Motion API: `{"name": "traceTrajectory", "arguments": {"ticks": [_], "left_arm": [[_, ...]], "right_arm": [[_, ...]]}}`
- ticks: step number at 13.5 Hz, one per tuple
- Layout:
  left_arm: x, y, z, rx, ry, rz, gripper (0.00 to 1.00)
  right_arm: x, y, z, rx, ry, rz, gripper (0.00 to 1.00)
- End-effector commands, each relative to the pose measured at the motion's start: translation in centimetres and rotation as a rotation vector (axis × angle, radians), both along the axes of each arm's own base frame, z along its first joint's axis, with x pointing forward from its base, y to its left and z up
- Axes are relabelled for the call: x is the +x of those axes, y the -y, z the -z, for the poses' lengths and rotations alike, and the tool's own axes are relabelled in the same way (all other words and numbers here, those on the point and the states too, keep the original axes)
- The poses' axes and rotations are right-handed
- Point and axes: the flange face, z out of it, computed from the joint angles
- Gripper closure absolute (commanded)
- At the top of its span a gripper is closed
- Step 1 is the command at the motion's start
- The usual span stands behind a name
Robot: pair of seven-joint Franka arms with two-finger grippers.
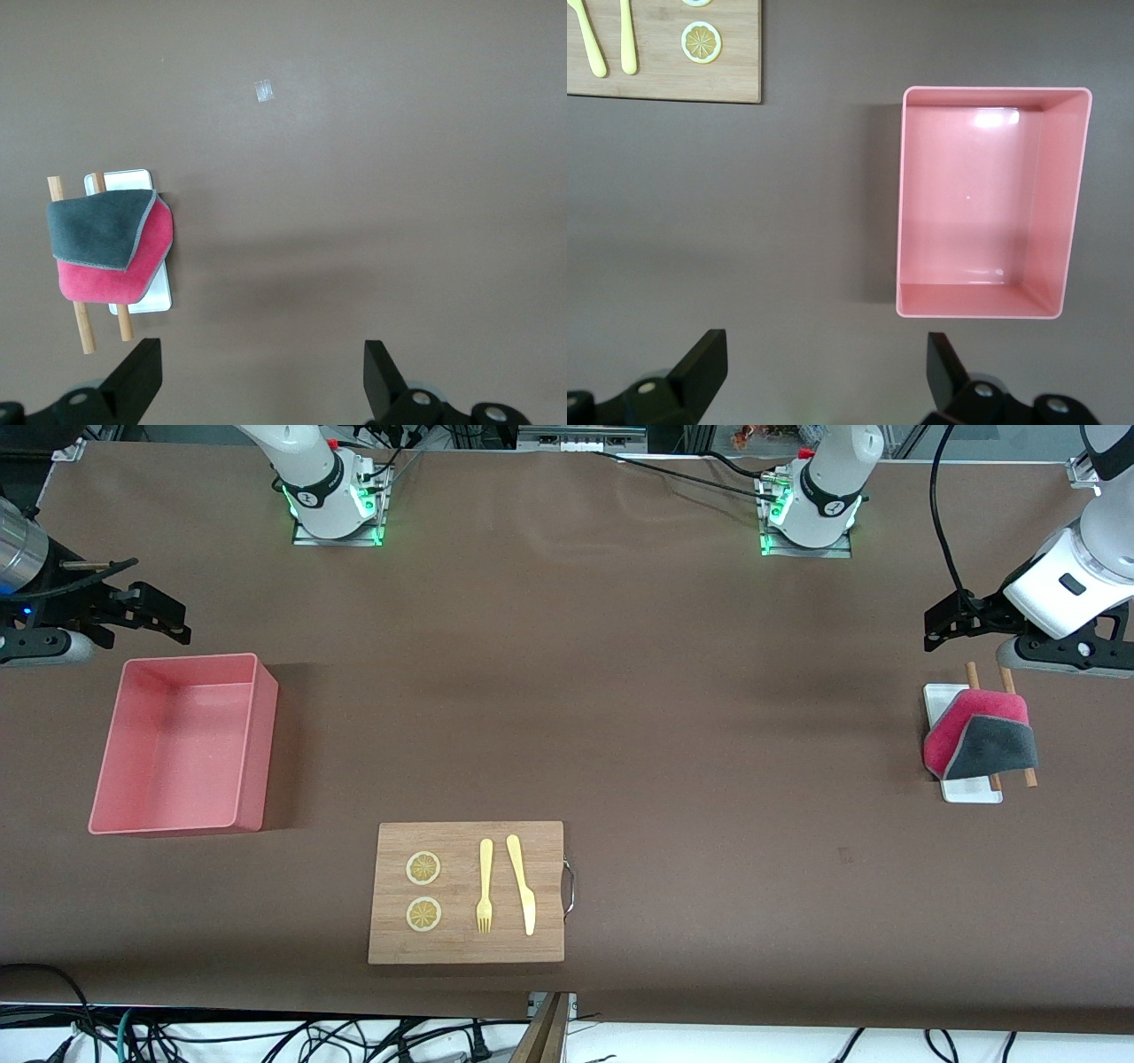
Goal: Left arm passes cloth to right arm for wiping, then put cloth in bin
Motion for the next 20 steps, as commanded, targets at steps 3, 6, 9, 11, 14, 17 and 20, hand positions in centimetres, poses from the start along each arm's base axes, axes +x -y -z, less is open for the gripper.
{"name": "traceTrajectory", "arguments": {"ticks": [3,6,9,11,14,17,20], "left_arm": [[0.3,-0.3,-0.5,-0.014,-0.004,0.016,0.0],[0.6,-1.5,-0.1,-0.03,-0.009,-0.009,0.0],[0.5,-1.4,0.2,-0.027,-0.017,-0.003,0.0],[0.5,-1.1,0.3,-0.024,-0.02,0.038,0.0],[0.4,-1.2,0.7,-0.017,-0.029,0.05,0.0],[0.4,-1.2,1.2,-0.01,-0.042,0.051,0.0],[0.4,-1.3,1.8,0.045,-0.067,0.063,0.0]], "right_arm": [[0.1,0.2,-0.5,-0.014,-0.004,-0.013,0.01],[0.1,0.2,-0.5,-0.014,-0.004,-0.013,0.01],[0.1,0.2,-0.5,-0.014,-0.004,-0.013,0.01],[0.1,0.2,-0.5,-0.014,-0.004,-0.013,0.01],[0.1,0.2,-0.5,-0.014,-0.004,-0.013,0.01],[0.1,0.2,-0.5,-0.014,-0.004,-0.013,0.01],[0.1,0.2,-0.5,-0.014,-0.004,-0.013,0.01]]}}
